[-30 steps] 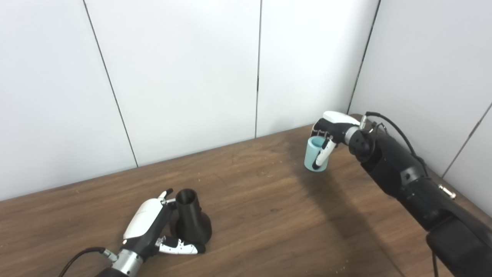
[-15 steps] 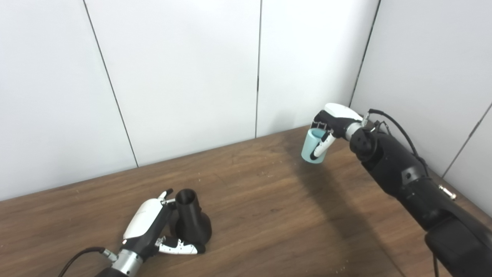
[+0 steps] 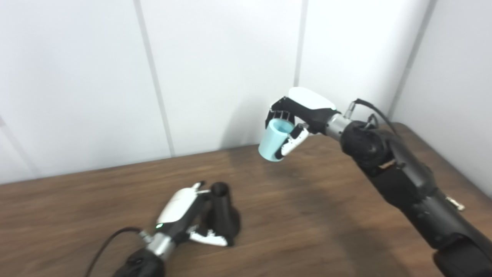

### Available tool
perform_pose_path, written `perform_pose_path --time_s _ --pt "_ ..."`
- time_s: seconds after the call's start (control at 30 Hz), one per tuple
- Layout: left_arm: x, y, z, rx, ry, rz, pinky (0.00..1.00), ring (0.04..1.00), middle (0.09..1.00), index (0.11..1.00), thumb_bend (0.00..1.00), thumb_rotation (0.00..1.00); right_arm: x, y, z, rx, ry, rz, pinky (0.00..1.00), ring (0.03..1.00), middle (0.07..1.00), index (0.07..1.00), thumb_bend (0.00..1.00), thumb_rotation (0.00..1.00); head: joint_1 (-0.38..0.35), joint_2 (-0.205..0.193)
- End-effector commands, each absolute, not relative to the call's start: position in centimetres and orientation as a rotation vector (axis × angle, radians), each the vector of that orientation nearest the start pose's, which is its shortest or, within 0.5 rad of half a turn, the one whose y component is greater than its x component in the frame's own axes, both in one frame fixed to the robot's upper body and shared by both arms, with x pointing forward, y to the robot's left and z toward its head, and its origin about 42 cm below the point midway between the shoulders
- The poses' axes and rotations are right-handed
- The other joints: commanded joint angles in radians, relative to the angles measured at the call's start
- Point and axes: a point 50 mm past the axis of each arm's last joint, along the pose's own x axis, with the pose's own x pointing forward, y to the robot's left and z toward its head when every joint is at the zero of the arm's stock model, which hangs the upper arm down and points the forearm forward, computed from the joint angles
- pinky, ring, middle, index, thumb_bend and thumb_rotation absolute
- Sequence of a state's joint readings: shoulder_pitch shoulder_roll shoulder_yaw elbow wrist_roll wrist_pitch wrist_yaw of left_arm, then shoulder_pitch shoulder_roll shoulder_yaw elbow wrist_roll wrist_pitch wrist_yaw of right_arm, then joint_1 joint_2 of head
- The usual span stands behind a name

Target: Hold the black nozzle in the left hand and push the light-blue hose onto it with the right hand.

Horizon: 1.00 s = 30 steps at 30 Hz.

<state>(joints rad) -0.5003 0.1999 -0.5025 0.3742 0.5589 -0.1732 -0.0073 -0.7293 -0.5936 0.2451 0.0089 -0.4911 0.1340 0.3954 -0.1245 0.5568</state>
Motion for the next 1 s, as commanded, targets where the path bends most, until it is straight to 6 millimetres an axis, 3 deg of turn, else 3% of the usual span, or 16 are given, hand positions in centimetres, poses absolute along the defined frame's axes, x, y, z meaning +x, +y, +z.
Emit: perform_pose_path --time_s 0.0,0.4,0.97 --pt "39.1 13.7 10.4 1.049 -0.179 -0.629 1.00 0.651 0.482 0.489 0.53 0.00 44.3 -26.2 39.1 -1.224 -0.468 0.275 0.38 0.449 0.487 0.479 0.52 0.00 0.018 0.003" --pt "39.0 11.6 10.8 1.042 -0.147 -0.636 1.00 0.652 0.470 0.498 0.53 0.00 42.6 -21.6 40.1 -1.199 -0.562 0.431 0.41 0.467 0.494 0.462 0.52 0.00 0.097 0.028" --pt "39.0 10.9 11.5 1.059 -0.142 -0.633 1.00 0.656 0.479 0.492 0.53 0.00 41.9 -20.3 38.8 -1.199 -0.522 0.535 0.38 0.433 0.497 0.481 0.52 0.00 0.113 0.050"
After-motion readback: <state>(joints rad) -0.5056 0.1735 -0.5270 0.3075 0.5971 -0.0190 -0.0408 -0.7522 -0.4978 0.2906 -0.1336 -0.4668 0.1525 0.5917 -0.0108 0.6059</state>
